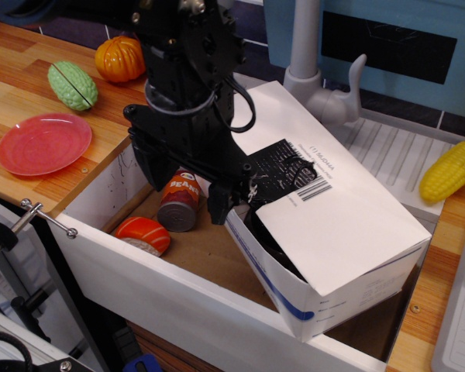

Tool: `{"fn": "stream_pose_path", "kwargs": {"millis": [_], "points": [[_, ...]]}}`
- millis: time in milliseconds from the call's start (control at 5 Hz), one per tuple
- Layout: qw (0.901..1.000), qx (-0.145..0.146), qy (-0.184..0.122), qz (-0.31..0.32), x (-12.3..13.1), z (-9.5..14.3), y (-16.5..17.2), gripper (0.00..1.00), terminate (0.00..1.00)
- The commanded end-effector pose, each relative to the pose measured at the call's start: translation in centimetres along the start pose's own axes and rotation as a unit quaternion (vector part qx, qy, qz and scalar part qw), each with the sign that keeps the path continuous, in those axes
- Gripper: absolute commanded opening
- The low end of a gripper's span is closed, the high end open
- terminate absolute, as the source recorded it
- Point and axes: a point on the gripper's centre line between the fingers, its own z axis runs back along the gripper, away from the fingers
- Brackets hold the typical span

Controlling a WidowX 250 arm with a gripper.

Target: Open white1fbox flap

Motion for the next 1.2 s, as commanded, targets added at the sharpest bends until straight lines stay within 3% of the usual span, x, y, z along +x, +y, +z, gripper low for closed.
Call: {"fn": "stream_pose_path", "kwargs": {"millis": [0,400,600,1000], "points": [[1.0,0.0,0.0,0.0,0.0,0.0,0.0,1.0,0.0],[0.9983,-0.016,-0.001,-0.055,0.9,-1.2,-0.5,1.0,0.0],[0.9977,-0.008,-0.012,-0.066,1.2,-1.1,-0.7,1.0,0.0],[0.9929,-0.029,-0.035,-0.11,2.7,-1.0,-0.2,1.0,0.0]]}}
